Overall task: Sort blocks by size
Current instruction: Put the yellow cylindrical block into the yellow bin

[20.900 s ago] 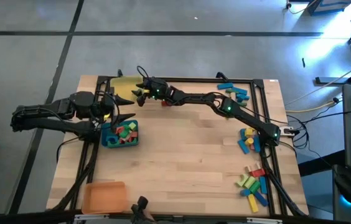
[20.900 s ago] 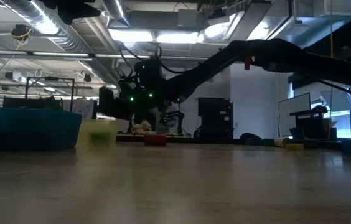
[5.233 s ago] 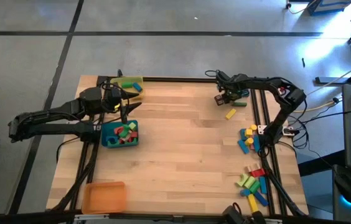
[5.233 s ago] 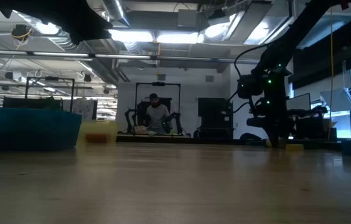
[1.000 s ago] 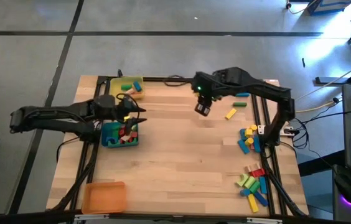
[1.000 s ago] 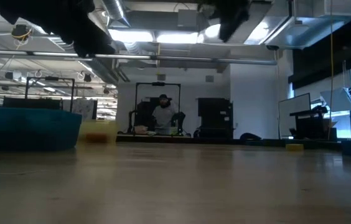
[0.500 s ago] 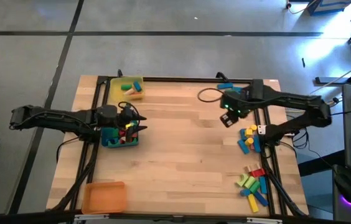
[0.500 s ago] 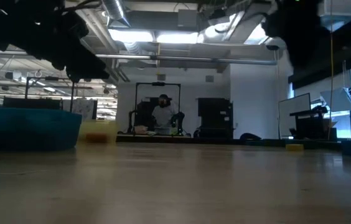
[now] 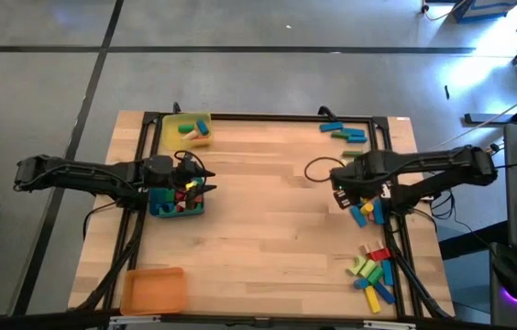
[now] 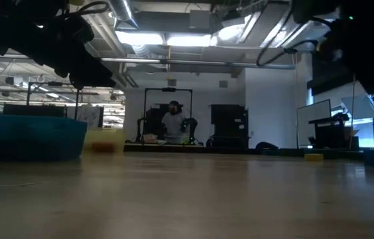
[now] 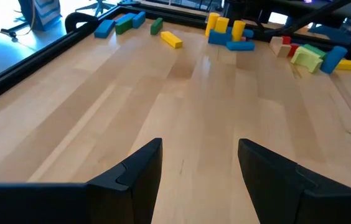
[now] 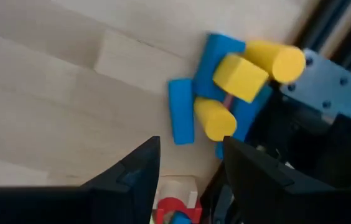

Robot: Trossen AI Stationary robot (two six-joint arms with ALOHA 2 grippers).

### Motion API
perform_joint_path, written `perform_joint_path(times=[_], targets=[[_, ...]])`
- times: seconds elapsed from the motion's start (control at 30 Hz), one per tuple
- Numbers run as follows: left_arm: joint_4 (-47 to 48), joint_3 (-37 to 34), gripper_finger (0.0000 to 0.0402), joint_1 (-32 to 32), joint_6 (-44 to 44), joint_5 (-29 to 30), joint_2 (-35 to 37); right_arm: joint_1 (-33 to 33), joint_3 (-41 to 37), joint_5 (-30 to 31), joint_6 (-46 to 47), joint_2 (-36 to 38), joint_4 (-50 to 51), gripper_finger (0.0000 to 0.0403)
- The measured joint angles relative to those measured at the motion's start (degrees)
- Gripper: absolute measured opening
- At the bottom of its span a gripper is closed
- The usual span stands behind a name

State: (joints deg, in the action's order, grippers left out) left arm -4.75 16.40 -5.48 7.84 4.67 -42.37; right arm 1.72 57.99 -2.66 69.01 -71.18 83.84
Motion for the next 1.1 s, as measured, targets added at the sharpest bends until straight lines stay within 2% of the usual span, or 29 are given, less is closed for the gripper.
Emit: perform_joint_path(times=[0.2,0.43,0.8,1.1], targets=[[1.2,0.0,0.0196,0.0,-0.8,0.0,0.0,3.0,-6.6,-3.0,5.8,0.0,-0.2,0.0177],[1.1,0.0,0.0196,0.0,-0.8,0.0,0.0,3.1,-11.8,-2.8,7.2,0.0,-5.6,0.018],[1.1,0.0,0.0196,0.0,-0.8,0.0,0.0,3.1,-16.1,-1.4,7.9,-0.1,-7.6,0.0244],[1.2,0.0,0.0196,0.0,-1.2,0.0,0.0,3.1,-16.1,-1.1,8.5,-0.1,-7.6,0.0216]])
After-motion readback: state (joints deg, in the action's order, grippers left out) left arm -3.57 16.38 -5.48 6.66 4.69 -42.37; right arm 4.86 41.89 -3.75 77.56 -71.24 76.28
